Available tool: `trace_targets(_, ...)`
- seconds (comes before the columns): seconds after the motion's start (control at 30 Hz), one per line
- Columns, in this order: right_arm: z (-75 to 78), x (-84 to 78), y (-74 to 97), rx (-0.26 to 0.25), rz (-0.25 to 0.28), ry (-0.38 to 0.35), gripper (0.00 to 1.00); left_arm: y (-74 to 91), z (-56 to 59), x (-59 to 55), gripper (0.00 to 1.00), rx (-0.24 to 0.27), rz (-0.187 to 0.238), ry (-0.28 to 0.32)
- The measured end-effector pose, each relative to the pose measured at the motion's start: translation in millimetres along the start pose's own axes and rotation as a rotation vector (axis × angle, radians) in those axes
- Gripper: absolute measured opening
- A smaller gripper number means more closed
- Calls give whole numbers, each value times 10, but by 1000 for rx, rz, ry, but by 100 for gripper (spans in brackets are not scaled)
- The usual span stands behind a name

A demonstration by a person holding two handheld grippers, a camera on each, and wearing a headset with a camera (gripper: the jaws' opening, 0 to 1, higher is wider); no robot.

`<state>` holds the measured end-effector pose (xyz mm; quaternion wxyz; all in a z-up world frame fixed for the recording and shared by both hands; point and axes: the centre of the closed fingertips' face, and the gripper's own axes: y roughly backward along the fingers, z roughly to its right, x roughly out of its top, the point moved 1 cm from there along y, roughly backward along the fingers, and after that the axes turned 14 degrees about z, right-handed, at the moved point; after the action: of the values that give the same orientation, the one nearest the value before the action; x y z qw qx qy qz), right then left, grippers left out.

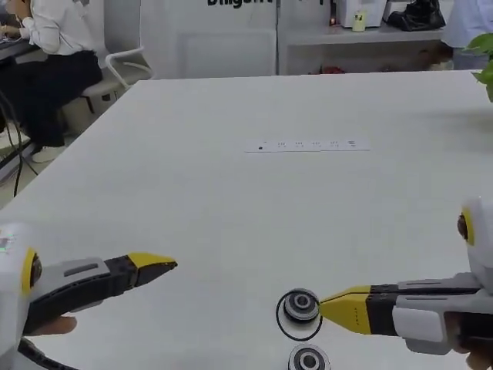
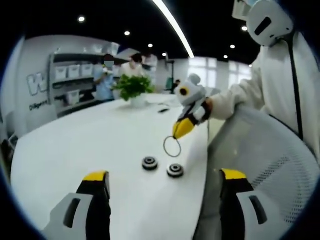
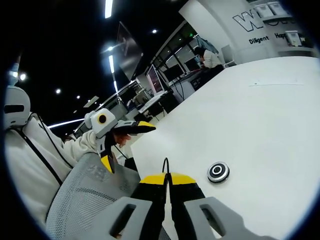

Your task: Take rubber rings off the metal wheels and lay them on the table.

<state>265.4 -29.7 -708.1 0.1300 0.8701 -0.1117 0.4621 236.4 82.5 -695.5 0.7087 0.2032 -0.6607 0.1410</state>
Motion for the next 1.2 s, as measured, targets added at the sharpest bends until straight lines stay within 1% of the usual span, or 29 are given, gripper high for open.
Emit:
trace_targets(0.07, -32, 9, -16, 6, -4, 7, 0, 16, 6, 28, 92, -1, 9, 8)
trace_targets(0.17, -74, 15, -45, 16, -13, 14, 0, 43, 9, 46, 92, 0, 4, 3)
trace_targets(0.23, -99, 12, -70, 24, -21, 17, 0, 61, 6, 69, 92, 3, 9, 0)
trace_targets(0.3, -115, 8, -88, 28, -28, 20, 0, 87, 6, 84, 93, 4, 11, 11)
trace_targets(0.37, -129, 10, -101, 32, -32, 18, 0, 117, 2, 84, 94, 7, 11, 9)
trace_targets(0.47, -159, 14, -142, 43, -38, 16, 0, 179, -7, 30, 94, 22, -2, 15)
trace_targets(0.53, -151, -1, -160, 34, -50, 22, 0, 202, 5, -7, 95, 28, -6, 21)
trace_targets(0.67, -164, -24, -190, 36, -69, 20, 0, 226, 50, -66, 94, 32, -9, 33)
trace_targets(0.8, -209, -55, -257, 49, -91, 20, 0, 242, 59, -105, 94, 42, -9, 44)
trace_targets(0.97, -234, -153, -362, 68, -137, 34, 0, 259, 83, -149, 94, 45, -20, 45)
trace_targets(1.2, -223, -324, -434, 73, -197, 44, 0, 247, 143, -222, 94, 37, -33, 57)
